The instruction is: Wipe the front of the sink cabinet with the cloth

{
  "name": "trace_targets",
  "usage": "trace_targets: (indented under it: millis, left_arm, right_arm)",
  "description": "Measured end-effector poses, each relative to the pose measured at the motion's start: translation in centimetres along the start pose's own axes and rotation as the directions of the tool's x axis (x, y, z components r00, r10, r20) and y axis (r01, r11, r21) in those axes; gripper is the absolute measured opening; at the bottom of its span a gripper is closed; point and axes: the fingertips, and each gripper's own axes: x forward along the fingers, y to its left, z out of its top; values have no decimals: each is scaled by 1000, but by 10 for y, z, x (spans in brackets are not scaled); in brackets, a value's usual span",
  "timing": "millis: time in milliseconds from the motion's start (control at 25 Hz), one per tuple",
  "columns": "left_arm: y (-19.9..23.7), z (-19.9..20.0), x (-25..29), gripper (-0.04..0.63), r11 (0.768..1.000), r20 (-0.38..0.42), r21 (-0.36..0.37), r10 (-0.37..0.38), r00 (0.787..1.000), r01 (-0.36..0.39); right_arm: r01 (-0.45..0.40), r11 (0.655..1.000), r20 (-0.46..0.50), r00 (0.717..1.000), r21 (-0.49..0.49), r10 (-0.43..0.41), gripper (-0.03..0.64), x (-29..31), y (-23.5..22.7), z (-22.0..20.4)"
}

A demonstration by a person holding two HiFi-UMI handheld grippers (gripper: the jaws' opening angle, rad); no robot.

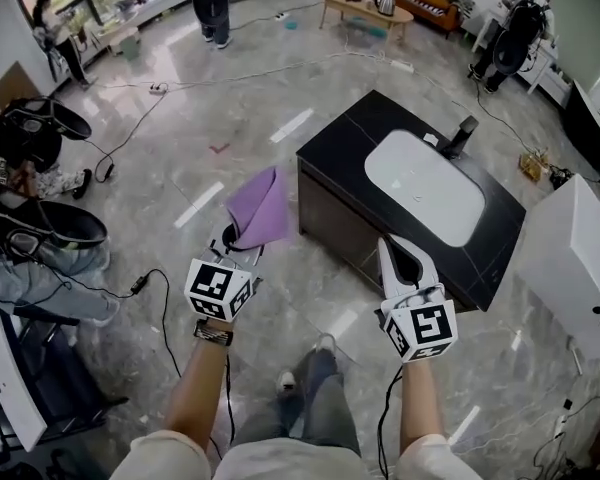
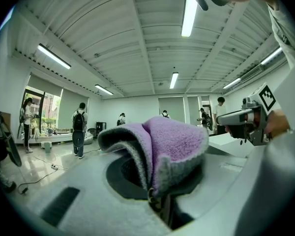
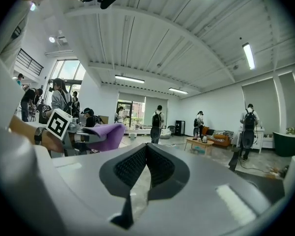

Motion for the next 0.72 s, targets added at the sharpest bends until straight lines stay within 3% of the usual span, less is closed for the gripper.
trace_targets:
  millis: [240, 440, 720]
  left_arm:
    - [25, -39, 48, 48, 1000, -13, -3, 10, 1000, -10]
    - [52, -106, 97, 48, 997, -15, -67, 44, 999, -45]
    - [86, -205, 158, 48, 996, -21, -18, 92, 996, -92]
  right_arm:
    - [9, 1000, -28, 1000, 22, -8, 8, 50, -29, -56]
    - [-33, 999, -42, 999, 39, 35, 8, 82, -43, -105]
    - [-26, 999, -30, 999, 38, 28, 8, 124, -55, -181]
